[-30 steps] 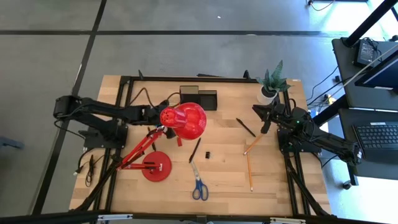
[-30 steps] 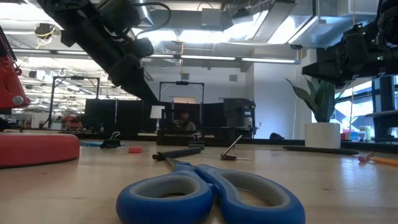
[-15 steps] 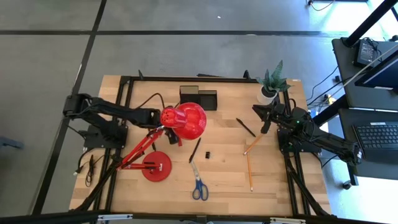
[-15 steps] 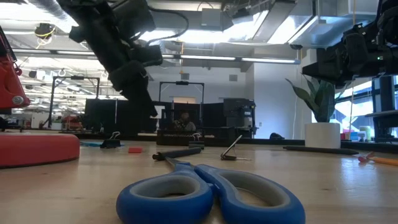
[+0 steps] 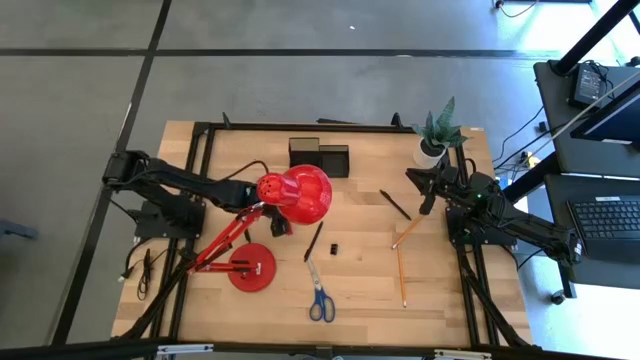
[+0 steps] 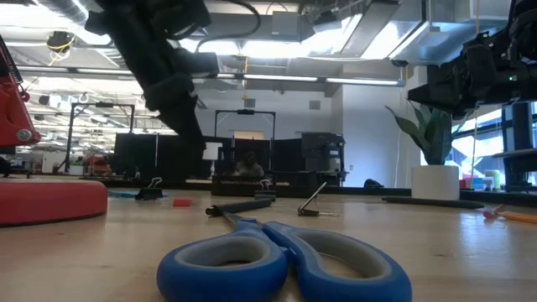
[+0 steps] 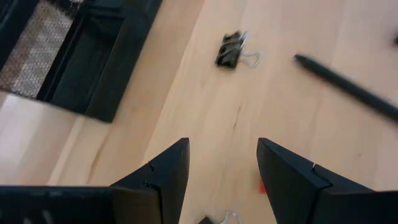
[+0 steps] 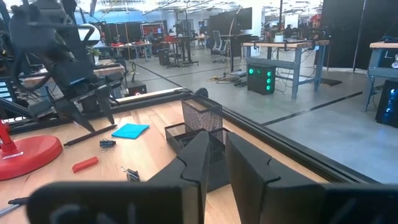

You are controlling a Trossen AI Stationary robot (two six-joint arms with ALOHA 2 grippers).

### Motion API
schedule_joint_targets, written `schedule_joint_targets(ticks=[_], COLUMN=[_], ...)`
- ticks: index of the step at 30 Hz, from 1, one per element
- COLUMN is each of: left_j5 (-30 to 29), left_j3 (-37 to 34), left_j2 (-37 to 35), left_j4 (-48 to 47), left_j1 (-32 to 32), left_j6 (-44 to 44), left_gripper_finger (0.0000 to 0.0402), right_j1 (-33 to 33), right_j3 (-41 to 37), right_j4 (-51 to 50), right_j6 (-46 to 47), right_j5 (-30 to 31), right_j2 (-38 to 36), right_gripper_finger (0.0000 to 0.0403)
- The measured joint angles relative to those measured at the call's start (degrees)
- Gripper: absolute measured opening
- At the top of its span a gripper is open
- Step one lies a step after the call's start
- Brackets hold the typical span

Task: Pick and place office supplies into organizer
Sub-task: Put the top left binder clip into the desk organizer

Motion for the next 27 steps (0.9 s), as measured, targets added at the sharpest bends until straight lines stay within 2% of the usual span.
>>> schedule_joint_targets(ticks=[9, 16, 27], left_j5=[-0.33, -0.97, -3.01], left_j3=[0.0, -0.02, 0.0], left_j2=[4.75, 5.49, 5.11], left_j4=[-0.44, -0.74, -11.09], left_j1=[-2.98, -4.42, -4.5], left_j6=[-1.06, -1.5, -8.33], left_gripper_finger=[0.0182, 0.0182, 0.0182], right_j1=[0.0, 0.0, 0.0], right_j3=[0.0, 0.0, 0.0], right_j4=[0.01, 0.0, 0.0], right_j6=[1.42, 1.7, 3.01], right_j5=[0.0, 0.0, -0.02], right_j2=[-0.01, 0.0, -0.02], right_gripper_finger=[0.0059, 0.0059, 0.0059])
